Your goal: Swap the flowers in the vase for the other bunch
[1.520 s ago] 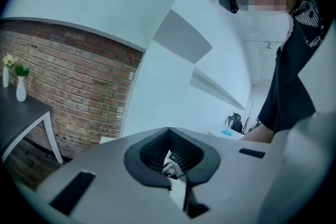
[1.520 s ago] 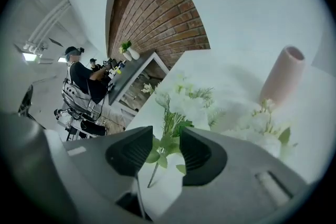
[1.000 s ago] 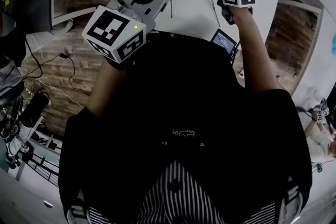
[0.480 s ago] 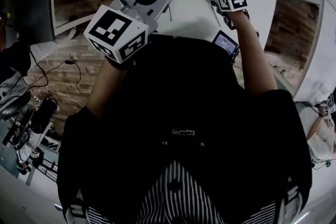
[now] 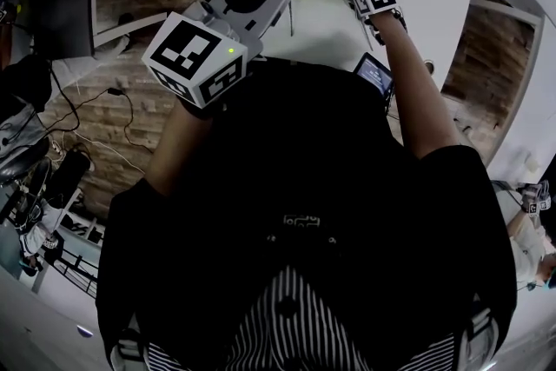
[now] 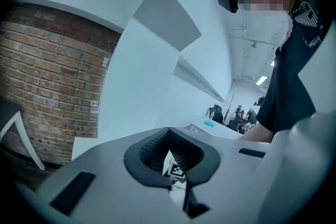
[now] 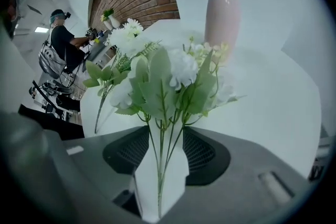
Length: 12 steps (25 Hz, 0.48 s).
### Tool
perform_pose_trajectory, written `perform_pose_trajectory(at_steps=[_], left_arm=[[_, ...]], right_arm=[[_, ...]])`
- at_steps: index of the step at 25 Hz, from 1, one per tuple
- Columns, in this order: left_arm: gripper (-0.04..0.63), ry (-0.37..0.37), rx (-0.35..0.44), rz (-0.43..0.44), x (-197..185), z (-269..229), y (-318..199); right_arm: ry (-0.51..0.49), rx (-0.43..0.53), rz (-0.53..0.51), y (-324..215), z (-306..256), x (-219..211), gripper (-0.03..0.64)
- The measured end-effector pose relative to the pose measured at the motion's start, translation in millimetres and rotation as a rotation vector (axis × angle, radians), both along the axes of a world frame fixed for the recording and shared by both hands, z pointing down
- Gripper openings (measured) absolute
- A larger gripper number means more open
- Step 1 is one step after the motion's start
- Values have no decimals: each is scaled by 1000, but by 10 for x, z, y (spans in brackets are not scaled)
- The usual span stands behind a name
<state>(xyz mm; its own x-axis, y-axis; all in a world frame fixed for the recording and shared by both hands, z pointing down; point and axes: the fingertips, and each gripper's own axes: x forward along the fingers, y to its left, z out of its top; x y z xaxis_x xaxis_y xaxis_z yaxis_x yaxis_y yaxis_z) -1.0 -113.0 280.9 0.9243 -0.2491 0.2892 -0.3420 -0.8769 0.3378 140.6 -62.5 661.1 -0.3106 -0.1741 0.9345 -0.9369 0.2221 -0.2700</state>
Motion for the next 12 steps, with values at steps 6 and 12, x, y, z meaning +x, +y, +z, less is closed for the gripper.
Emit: perform_pose_trajectory(at_steps=[6, 12], left_arm=[[6, -2, -3, -25, -109, -2, -34], [6, 11, -1, -12, -60, -11, 13]], right_arm=[[2, 16, 56, -56, 56, -11, 67], [-43, 110, 79, -126, -253, -17, 34]])
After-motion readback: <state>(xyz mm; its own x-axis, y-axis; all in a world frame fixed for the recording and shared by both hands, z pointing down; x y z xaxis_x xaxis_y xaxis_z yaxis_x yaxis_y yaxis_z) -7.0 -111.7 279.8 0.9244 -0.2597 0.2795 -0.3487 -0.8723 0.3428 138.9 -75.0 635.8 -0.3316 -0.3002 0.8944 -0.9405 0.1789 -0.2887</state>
